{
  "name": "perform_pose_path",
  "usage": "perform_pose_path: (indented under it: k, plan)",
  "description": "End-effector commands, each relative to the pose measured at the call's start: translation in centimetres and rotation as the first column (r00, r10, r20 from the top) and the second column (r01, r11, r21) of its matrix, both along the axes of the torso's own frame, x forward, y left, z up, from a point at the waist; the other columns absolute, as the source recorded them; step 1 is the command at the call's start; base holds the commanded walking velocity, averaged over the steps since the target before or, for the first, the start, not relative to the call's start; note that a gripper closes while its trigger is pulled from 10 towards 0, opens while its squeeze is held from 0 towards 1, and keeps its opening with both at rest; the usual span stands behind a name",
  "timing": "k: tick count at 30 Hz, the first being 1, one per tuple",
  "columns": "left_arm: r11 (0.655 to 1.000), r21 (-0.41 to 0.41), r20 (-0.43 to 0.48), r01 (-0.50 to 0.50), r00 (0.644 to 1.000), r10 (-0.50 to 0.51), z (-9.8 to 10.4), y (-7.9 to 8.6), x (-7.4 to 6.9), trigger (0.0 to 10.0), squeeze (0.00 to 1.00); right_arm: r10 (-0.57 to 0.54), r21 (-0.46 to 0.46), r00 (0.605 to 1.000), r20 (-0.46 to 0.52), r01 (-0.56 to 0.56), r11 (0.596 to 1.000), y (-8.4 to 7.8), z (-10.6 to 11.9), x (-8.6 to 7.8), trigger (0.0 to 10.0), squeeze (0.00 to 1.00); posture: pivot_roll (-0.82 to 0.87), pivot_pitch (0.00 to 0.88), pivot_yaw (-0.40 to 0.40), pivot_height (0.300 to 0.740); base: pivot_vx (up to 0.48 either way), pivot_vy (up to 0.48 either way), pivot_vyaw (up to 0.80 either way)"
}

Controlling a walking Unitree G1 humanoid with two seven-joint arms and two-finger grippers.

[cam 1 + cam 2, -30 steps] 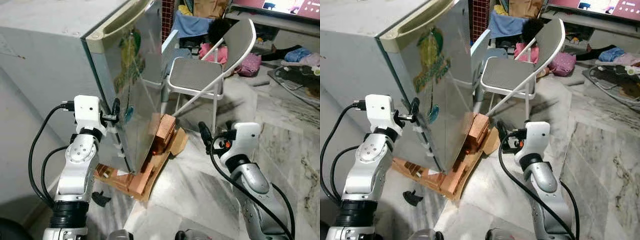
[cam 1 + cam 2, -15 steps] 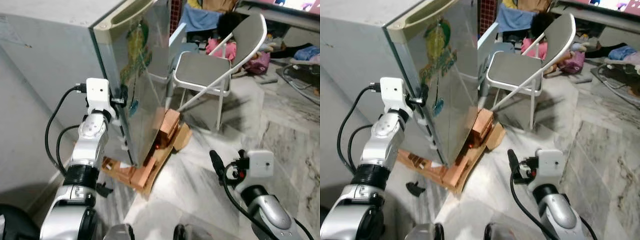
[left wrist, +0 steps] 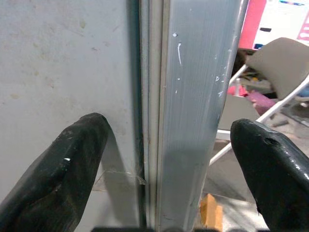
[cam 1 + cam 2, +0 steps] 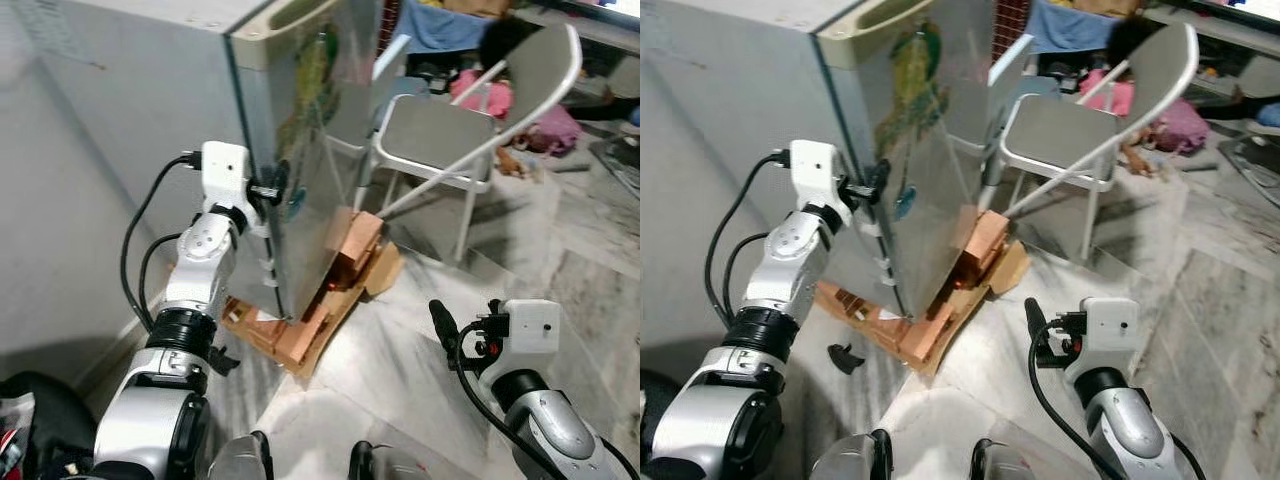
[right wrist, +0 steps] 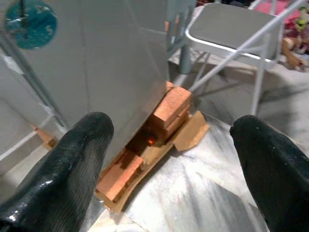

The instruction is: Restocking fridge

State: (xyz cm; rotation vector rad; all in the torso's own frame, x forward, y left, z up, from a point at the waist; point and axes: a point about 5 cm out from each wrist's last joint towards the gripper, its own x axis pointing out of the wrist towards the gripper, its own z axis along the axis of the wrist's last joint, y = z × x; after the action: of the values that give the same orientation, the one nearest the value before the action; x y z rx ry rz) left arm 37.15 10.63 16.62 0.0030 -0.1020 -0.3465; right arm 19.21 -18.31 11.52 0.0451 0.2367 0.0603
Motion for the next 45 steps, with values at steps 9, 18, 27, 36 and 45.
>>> perform_pose_path:
  k: [9, 18, 27, 36, 45]
  plan:
    - [0.986, 0.031, -0.044, 0.166, 0.985, -0.165, -0.1, -2.8, 0.0, 10.0, 0.0, -0.012, -0.007, 1.0, -0.02, 0.012, 1.0, 0.1, -0.5, 0.2, 10.0, 0.0, -0.11, 0.136, 0.012, 0.74, 0.0, 0.0, 0.0]
    - [0.959, 0.056, -0.06, 0.276, 0.96, -0.273, -0.2, -4.2, -0.7, 10.0, 0.0, -0.01, -0.004, 1.0, -0.021, 0.01, 1.0, 0.3, -0.8, 0.4, 10.0, 0.0, -0.1, 0.129, 0.02, 0.74, 0.0, 0.0, 0.0]
    - [0.959, 0.065, -0.112, 0.276, 0.957, -0.268, -1.6, -3.4, -1.2, 10.0, 0.0, -0.005, -0.015, 1.0, -0.014, 0.005, 1.0, 0.4, -0.9, 1.0, 10.0, 0.0, -0.09, 0.123, 0.021, 0.74, 0.0, 0.0, 0.0]
    - [0.961, 0.098, -0.129, 0.259, 0.961, -0.246, -2.1, -3.5, -0.9, 10.0, 0.0, -0.01, -0.018, 1.0, -0.007, 0.01, 1.0, 0.4, -1.0, 1.4, 10.0, 0.0, -0.09, 0.117, 0.025, 0.74, 0.0, 0.0, 0.0]
    - [0.979, 0.128, -0.133, 0.159, 0.981, -0.142, -1.6, -3.0, 0.8, 10.0, 0.0, -0.016, -0.019, 1.0, 0.001, 0.016, 1.0, 0.5, -0.9, 1.3, 10.0, 0.0, -0.11, 0.112, 0.034, 0.74, 0.0, 0.0, 0.0]
